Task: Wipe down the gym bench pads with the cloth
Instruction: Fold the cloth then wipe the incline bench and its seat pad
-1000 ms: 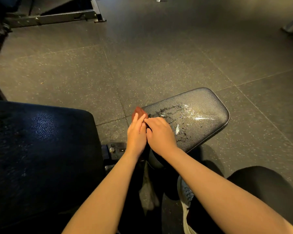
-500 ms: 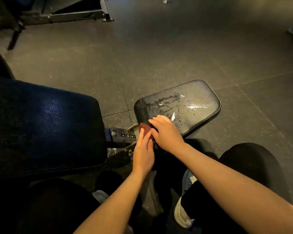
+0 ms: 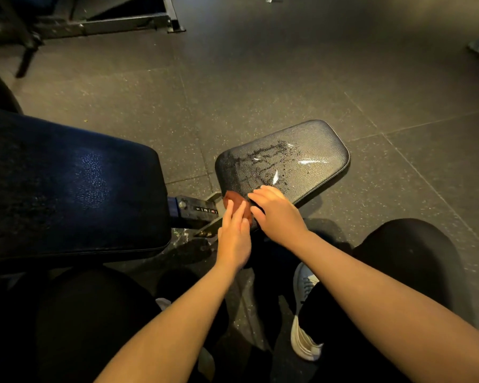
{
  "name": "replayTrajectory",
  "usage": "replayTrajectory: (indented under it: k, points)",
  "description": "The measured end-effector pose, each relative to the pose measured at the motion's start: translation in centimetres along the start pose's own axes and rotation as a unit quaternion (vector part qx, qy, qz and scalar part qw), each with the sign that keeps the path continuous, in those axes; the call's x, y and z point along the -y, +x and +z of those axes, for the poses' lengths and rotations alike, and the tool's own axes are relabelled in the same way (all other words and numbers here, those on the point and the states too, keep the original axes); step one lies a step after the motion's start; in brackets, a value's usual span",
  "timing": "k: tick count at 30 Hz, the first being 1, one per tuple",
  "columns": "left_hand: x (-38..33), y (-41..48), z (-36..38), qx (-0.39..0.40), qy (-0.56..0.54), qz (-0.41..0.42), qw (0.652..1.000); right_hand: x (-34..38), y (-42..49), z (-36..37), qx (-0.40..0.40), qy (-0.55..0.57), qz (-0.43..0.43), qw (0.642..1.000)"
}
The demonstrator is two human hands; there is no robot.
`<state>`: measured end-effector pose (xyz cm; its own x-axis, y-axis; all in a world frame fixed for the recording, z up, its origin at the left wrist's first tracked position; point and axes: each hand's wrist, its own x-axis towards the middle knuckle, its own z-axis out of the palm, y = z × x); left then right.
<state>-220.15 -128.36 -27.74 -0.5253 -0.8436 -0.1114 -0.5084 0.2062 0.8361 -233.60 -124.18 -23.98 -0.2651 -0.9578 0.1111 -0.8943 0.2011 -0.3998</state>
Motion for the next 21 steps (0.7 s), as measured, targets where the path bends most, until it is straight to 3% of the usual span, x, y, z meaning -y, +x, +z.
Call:
replayTrajectory:
  k: [10, 21]
  points:
    - [-0.2, -0.3, -0.7, 0.000, 0.050, 0.019, 0.999, -0.4, -1.6, 0.9, -0.044, 0.032, 0.015, 0.998]
    - [-1.2, -2.9, -0.5, 0.021, 0.031, -0.012, 0.999, -1.0, -3.5, 1.0, -0.105, 0.038, 0.019, 0.994]
